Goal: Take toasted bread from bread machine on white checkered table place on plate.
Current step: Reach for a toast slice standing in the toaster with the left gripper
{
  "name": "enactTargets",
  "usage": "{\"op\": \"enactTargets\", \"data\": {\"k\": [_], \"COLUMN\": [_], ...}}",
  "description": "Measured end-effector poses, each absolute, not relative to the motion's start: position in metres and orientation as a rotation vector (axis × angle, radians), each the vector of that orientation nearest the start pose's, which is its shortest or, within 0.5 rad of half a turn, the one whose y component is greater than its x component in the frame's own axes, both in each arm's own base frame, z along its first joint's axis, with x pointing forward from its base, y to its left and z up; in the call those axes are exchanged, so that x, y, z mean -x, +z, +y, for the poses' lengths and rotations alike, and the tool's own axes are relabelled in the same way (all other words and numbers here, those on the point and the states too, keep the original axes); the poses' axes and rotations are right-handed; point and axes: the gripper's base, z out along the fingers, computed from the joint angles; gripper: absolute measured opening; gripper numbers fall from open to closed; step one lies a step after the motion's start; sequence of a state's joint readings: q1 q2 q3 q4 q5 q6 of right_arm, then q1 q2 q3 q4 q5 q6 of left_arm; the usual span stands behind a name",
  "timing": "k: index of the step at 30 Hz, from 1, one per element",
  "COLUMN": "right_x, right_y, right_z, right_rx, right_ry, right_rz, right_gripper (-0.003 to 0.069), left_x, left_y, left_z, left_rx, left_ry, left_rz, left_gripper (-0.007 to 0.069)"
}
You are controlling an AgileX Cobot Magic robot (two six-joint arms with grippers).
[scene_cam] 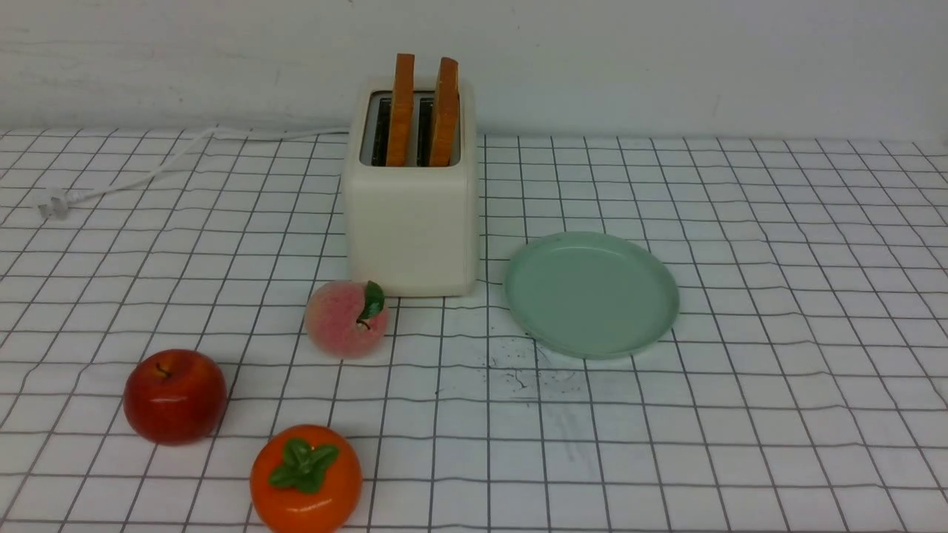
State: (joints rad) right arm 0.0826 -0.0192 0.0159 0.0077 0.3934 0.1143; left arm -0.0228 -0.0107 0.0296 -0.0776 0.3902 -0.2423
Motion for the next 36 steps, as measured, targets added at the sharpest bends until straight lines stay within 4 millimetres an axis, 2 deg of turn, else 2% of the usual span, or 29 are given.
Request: {"op": "enactTargets", "data": {"k": [15, 19, 20, 24, 29, 36], "right_x": [-0.051, -0.051, -0.051, -0.051, -0.051, -0.051], "right_y": [0.174, 0.174, 0.174, 0.174, 0.174, 0.174], "right_z": [0.005, 0.005, 0.005, 0.005, 0.005, 0.005], "right_rx": [-0.034, -0.034, -0.034, -0.034, -0.034, -0.034], "right_ry": [0.143, 0.143, 0.143, 0.143, 0.143, 0.143], "right_rz": [1.876, 1.876, 1.876, 1.876, 1.876, 1.876], "right_gripper": [0.0239, 0.0239, 0.0239, 0.0239, 0.0239, 0.0239], "left_x": [-0.053, -0.055, -0.056, -0.057, -0.057, -0.057], "left_y": [0.171, 0.180, 0.185, 0.196, 0.200, 0.202], "left_z": [-0.004, -0.006, -0.007, -0.005, -0.004, -0.003], "left_rx": [0.259, 0.360, 0.435, 0.591, 0.663, 0.680], "left_ry": [-0.267, -0.408, -0.502, -0.680, -0.755, -0.769], "left_rz": [1.863, 1.744, 1.679, 1.520, 1.455, 1.424], "left_gripper": [0.0239, 0.0239, 0.0239, 0.0239, 0.0239, 0.0239]}}
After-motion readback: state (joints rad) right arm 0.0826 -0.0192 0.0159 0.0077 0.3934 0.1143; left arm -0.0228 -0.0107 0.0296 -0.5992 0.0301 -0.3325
